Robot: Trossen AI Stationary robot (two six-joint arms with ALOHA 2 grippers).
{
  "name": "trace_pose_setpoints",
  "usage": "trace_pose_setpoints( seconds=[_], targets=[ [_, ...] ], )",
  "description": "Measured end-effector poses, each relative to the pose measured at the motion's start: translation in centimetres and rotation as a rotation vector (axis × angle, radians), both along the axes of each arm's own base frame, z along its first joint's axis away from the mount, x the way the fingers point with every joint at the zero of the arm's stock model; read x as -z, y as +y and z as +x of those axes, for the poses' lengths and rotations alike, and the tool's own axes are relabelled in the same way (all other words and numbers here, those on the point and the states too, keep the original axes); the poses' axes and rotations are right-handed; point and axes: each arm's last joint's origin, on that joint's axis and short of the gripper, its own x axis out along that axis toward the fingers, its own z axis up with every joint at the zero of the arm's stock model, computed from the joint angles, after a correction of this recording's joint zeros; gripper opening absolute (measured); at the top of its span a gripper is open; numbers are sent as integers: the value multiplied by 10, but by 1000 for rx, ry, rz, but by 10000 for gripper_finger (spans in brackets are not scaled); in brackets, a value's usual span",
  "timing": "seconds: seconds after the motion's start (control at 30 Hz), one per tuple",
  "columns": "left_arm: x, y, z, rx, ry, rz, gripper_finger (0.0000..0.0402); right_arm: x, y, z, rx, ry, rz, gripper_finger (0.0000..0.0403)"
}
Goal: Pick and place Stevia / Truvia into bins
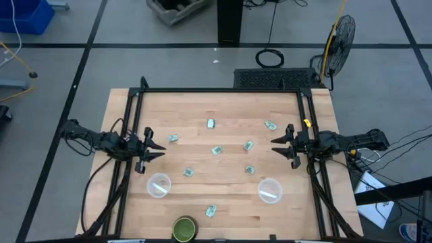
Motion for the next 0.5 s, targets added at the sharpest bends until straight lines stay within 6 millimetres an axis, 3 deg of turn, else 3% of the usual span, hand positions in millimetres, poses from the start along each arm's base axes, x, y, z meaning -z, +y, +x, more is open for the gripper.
trace_pose_setpoints(
  seconds=[0.5],
  targets=[
    [-3,0,0,5,-29,-51,90,0,0,0,0,-1,0,151]
  ],
)
